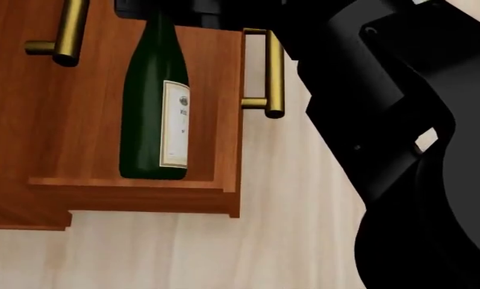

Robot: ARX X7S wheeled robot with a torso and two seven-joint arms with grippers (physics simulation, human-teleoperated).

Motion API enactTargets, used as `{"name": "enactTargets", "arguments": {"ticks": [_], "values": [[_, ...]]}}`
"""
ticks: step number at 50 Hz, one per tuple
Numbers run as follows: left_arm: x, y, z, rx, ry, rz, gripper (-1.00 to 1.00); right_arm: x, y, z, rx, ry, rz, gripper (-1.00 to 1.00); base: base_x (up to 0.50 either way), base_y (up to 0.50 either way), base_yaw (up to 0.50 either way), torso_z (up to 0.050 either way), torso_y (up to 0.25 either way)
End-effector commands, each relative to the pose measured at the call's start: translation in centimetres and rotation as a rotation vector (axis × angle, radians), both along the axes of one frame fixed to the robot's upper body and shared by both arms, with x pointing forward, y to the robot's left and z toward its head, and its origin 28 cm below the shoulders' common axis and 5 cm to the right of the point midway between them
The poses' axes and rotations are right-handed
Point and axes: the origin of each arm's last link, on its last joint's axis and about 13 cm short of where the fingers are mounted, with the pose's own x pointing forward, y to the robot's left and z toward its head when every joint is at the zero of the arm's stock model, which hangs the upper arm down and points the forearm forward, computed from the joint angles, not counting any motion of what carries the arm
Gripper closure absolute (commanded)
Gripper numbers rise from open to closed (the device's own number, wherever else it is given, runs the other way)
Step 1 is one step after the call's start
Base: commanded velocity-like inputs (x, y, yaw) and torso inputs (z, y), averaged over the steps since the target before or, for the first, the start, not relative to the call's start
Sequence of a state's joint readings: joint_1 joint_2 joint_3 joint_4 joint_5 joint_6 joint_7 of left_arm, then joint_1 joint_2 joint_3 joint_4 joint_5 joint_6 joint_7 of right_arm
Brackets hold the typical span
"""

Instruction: Put the wine bottle in the bottom drawer of the cabinet.

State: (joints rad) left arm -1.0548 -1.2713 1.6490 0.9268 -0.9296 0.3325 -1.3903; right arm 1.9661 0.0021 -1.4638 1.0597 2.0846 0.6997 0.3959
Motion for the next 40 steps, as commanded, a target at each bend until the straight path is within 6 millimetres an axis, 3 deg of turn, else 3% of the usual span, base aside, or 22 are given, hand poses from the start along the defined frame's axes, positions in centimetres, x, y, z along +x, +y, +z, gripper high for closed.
{"name": "enactTargets", "arguments": {"ticks": [1, 11, 12, 29, 40], "values": [[0.0, 0.1, -0.1, -0.004, -0.002, -0.001, -1.0, 0.3, 0.2, -3.8, -0.129, 0.13, -0.012, 1.0, 0.0, 0.0, 0.0, 0.0, 0.0], [0.0, 0.1, -0.2, -0.005, 0.002, 0.0, -1.0, 0.4, 0.0, -4.3, -0.147, 0.135, -0.023, 1.0, 0.0, 0.0, 0.0, 0.0, -0.002], [0.1, 0.1, -0.1, -0.005, 0.001, 0.001, -1.0, 0.4, 0.0, -4.3, -0.15, 0.136, -0.026, -1.0, 0.0, 0.0, 0.0, 0.0, 0.0], [0.1, 0.1, -0.3, -0.002, 0.004, 0.001, -1.0, 0.6, -0.3, -4.4, -0.179, 0.137, -0.054, -1.0, 0.0, 0.0, 0.0, -0.001, -0.002], [0.1, 0.0, -0.2, -0.004, 0.003, 0.0, -1.0, 0.4, -0.7, -2.7, -0.188, 0.098, -0.079, -1.0, 0.0, 0.0, 0.0, -0.001, -0.003]]}}
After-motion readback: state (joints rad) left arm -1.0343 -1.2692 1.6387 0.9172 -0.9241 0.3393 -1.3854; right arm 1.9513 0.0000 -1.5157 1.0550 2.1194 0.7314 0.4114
